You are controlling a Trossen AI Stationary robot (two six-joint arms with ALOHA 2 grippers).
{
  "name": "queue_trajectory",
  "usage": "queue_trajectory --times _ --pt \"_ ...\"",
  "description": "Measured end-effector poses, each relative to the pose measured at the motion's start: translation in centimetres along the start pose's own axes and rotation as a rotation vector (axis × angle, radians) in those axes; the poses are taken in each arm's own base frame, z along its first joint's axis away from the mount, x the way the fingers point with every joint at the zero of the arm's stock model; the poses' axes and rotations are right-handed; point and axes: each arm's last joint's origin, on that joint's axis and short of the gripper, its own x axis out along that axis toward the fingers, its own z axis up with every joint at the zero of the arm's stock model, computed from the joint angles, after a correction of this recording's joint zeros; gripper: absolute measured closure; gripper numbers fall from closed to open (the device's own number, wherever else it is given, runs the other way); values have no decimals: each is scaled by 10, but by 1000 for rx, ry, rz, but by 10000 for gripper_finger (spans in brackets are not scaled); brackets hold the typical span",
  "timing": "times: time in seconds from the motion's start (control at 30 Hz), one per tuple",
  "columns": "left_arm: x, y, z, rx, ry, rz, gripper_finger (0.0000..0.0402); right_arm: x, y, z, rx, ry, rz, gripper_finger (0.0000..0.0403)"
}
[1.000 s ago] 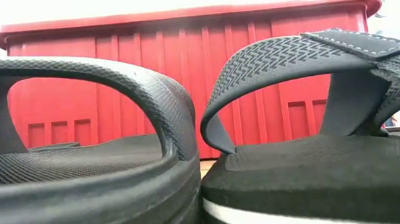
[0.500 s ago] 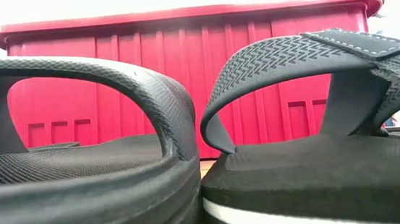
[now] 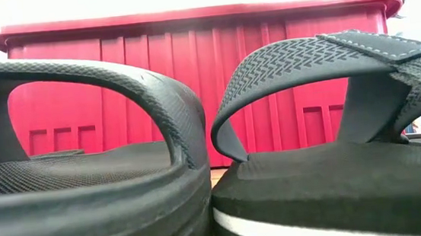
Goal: Pick and place slides into bin
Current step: Put the right flip flop into the bin
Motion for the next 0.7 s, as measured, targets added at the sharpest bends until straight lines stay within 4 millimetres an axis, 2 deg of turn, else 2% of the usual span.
queue_trajectory --times 0.17,0.43,0.53,0.7 --pt "18 4 -17 55 45 1 156 0 1 -1 -28 17 47 403" --pt "43 -14 -40 184 69 -21 143 0 2 -1 -58 29 72 403" --pt "46 -23 -47 202 100 -37 138 0 2 -1 -53 29 75 403" --pt "62 -29 -65 243 119 -55 137 0 2 -2 -55 37 73 403"
